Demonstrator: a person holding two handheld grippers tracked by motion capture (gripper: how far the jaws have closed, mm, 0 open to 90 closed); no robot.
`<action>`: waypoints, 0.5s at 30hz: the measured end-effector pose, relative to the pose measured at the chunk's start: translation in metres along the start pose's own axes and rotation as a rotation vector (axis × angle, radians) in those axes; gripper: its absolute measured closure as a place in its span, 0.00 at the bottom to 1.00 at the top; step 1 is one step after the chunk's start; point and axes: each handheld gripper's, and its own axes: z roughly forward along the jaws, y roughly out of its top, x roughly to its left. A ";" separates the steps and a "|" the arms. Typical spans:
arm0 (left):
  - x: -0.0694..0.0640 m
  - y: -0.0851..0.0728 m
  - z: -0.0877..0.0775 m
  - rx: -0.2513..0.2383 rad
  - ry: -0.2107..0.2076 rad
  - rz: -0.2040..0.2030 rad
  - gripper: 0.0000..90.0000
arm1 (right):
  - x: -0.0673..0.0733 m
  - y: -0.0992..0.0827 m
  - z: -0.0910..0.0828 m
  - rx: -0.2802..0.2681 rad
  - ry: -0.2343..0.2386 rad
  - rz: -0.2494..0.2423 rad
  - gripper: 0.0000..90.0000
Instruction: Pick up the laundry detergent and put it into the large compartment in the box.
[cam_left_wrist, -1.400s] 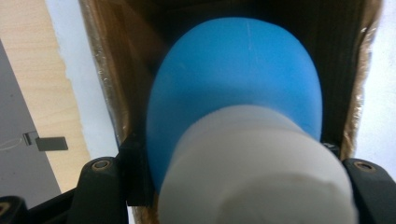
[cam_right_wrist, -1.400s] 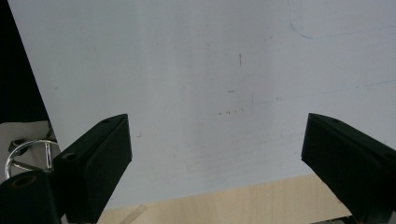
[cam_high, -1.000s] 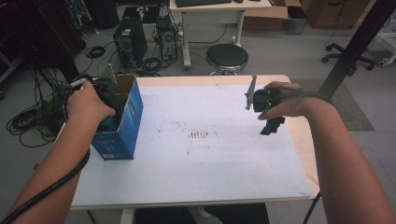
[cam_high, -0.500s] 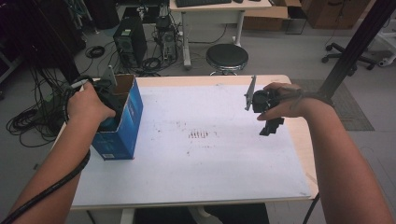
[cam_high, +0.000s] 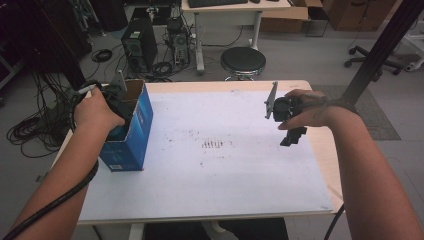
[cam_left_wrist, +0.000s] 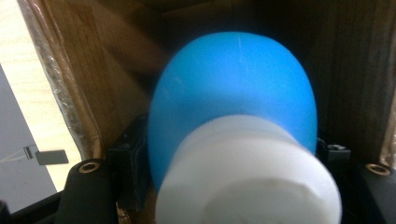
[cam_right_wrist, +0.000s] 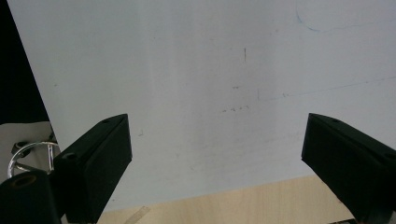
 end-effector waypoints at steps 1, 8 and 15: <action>-0.001 0.000 0.000 0.003 0.005 0.003 0.34 | 0.000 -0.001 0.000 0.000 -0.001 0.002 0.09; -0.002 0.000 -0.002 -0.005 0.013 0.009 0.32 | 0.000 -0.003 0.001 0.001 0.001 0.005 0.09; -0.003 -0.001 -0.009 -0.009 0.023 0.039 0.31 | 0.001 -0.004 0.002 -0.009 0.001 0.005 0.09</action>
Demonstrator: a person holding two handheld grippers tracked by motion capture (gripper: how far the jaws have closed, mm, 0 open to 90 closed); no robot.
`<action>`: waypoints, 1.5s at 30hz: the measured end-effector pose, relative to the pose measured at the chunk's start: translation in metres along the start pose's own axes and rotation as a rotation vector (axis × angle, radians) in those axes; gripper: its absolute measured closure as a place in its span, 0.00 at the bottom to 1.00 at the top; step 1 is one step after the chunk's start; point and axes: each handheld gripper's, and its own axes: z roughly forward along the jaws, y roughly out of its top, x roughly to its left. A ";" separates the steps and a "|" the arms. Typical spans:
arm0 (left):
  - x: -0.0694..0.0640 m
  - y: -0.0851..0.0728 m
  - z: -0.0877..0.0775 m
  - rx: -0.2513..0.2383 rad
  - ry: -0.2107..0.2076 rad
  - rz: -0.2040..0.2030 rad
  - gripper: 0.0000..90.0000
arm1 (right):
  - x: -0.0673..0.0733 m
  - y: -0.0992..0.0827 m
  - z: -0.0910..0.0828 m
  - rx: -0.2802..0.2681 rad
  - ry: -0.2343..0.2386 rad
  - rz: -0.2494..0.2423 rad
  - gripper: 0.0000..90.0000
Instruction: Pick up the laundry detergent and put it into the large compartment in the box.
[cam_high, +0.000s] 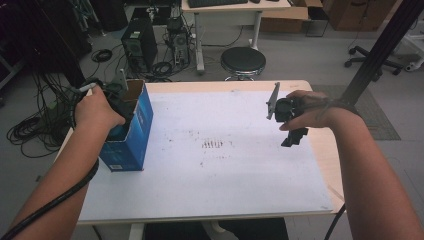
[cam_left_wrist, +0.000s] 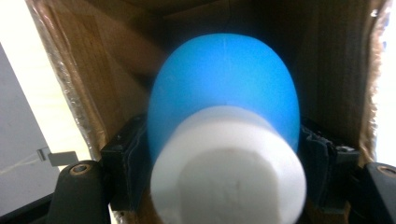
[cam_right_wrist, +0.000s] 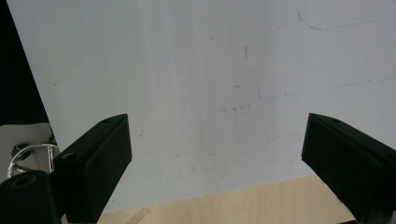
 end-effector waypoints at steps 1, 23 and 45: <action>0.000 0.000 -0.001 -0.003 0.000 0.002 0.31 | 0.000 0.000 0.000 0.001 0.000 0.000 0.09; -0.003 -0.008 -0.028 -0.048 0.059 0.023 0.17 | 0.001 -0.001 0.000 -0.011 -0.001 0.006 0.09; -0.013 -0.016 -0.047 -0.067 0.085 0.205 0.00 | 0.002 -0.004 -0.006 -0.006 -0.009 0.016 0.09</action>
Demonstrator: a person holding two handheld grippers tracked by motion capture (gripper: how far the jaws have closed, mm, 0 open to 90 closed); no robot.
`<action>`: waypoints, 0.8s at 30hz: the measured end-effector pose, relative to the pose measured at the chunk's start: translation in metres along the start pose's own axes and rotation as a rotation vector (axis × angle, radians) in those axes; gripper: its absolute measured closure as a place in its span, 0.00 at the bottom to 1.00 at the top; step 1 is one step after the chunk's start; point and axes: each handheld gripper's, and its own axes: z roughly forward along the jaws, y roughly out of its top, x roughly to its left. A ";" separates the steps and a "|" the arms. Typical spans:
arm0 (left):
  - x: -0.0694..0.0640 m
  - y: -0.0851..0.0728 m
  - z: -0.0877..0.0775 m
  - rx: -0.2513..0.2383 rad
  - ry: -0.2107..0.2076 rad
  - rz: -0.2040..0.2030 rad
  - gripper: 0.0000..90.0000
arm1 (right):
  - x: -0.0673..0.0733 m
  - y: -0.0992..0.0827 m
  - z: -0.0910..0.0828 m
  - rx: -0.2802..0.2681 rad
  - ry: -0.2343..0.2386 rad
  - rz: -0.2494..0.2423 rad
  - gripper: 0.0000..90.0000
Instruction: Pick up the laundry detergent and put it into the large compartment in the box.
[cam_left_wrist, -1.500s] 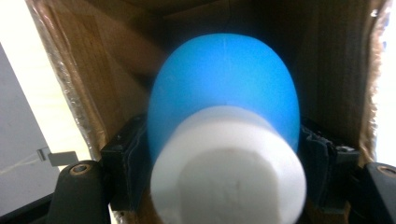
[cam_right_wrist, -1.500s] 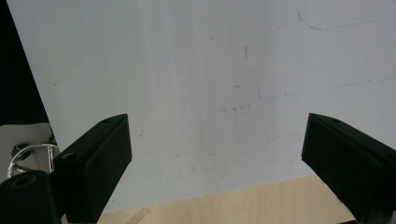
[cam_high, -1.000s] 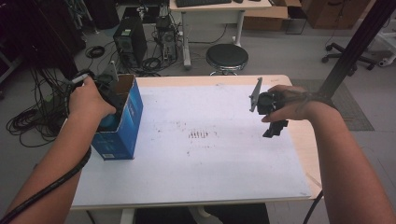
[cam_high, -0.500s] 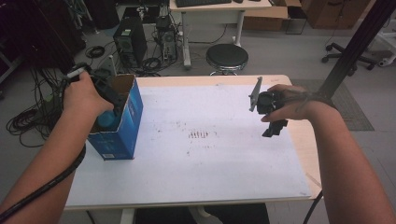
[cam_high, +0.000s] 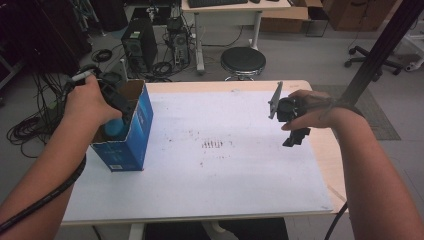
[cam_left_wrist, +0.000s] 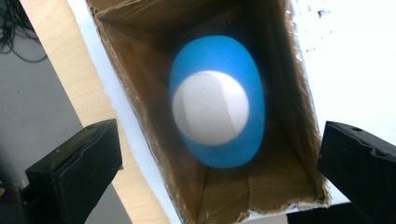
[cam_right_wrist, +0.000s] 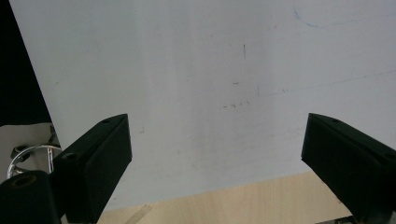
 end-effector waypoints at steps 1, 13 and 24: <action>-0.001 0.000 -0.003 0.002 -0.001 0.016 0.00 | 0.000 0.000 -0.001 -0.001 0.001 -0.002 0.09; -0.043 0.005 -0.035 -0.071 0.009 0.366 0.00 | 0.001 -0.002 -0.004 0.005 -0.003 0.007 0.09; -0.087 0.013 -0.041 -0.074 -0.069 0.602 0.00 | 0.000 0.000 -0.008 0.001 -0.011 0.005 0.09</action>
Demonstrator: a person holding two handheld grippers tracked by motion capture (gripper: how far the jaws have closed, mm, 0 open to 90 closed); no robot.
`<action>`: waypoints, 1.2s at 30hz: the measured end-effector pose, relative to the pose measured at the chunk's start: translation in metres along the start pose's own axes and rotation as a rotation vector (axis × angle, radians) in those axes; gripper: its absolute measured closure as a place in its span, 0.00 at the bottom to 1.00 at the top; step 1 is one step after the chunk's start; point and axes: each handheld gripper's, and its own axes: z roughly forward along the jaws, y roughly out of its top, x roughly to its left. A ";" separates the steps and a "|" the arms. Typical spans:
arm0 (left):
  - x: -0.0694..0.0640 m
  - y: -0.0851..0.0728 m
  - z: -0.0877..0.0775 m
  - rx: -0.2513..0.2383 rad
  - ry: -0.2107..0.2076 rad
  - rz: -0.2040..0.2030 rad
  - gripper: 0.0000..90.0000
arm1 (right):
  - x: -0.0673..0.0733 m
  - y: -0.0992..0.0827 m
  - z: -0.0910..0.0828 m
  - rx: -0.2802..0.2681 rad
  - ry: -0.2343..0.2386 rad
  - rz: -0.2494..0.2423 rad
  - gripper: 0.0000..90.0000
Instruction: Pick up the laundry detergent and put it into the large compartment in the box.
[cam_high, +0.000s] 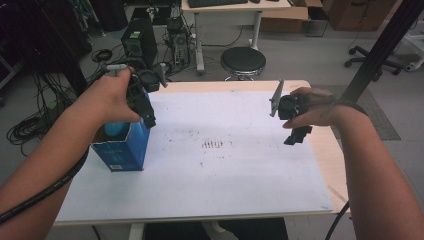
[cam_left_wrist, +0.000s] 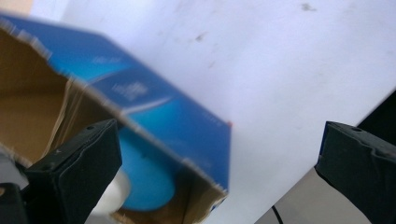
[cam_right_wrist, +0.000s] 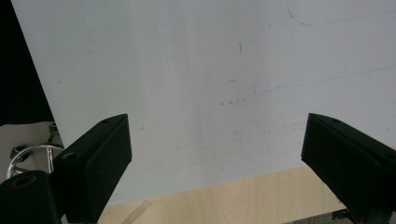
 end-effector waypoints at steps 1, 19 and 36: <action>-0.002 0.003 -0.001 -0.002 0.002 0.022 0.00 | 0.000 0.000 0.000 -0.002 -0.001 -0.001 0.09; -0.030 0.028 -0.030 -0.055 -0.001 0.369 0.00 | 0.000 -0.005 0.003 0.001 0.005 0.009 0.09; -0.056 0.067 -0.020 -0.014 -0.051 0.557 0.00 | 0.002 -0.003 0.002 -0.004 0.006 -0.013 0.10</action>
